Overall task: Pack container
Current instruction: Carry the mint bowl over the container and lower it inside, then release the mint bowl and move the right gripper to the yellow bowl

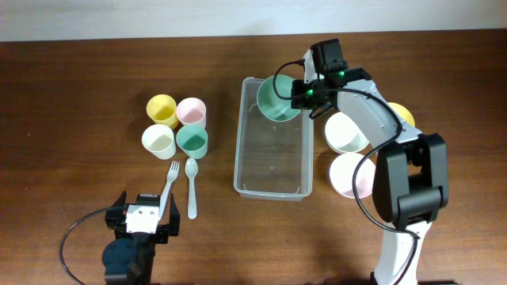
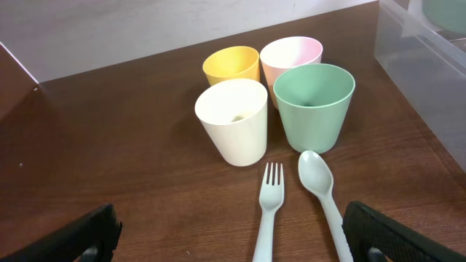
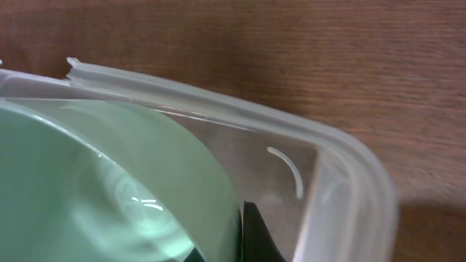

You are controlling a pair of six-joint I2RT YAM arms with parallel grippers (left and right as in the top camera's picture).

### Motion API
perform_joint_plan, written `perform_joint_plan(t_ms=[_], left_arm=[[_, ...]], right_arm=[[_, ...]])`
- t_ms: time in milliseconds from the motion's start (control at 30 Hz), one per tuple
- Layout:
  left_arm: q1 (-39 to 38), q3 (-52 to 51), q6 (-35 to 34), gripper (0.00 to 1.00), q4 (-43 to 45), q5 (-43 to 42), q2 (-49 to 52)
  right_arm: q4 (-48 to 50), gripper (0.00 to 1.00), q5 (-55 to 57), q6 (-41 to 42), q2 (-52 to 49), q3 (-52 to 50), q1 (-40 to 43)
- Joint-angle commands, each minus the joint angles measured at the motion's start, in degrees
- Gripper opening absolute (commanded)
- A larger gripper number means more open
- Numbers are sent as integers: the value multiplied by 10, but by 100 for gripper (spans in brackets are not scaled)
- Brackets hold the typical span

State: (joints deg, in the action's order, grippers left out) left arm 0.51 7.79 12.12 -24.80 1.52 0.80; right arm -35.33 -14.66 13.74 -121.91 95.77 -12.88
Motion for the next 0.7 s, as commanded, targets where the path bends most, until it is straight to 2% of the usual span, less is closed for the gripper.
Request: perform_joint_plan(t_ms=[0, 100, 167, 300, 400, 500, 533, 667], left_arm=[[0, -5, -9, 100, 1, -6, -4], [0, -5, -9, 100, 1, -6, -4], [0, -5, -9, 100, 1, -6, -4], [0, -5, -9, 100, 1, -6, -4], [0, -5, -9, 100, 1, -6, -4], [0, -5, -9, 100, 1, -6, -4], [0, -5, -9, 100, 1, -6, -4], [0, -5, -9, 100, 1, -6, -4]], right_arm=[[16, 44, -15, 5, -12, 19, -16], [22, 48, -17, -5, -9, 28, -25], [7, 57, -19, -19, -6, 45, -28], [-84, 64, -18, -26, 20, 110, -23], [-180, 67, -3, -29, 49, 173, -7], [-276, 71, 28, -30, 78, 226, 30], [-326, 75, 33, -30, 93, 246, 67], [-392, 76, 33, -30, 103, 250, 158]])
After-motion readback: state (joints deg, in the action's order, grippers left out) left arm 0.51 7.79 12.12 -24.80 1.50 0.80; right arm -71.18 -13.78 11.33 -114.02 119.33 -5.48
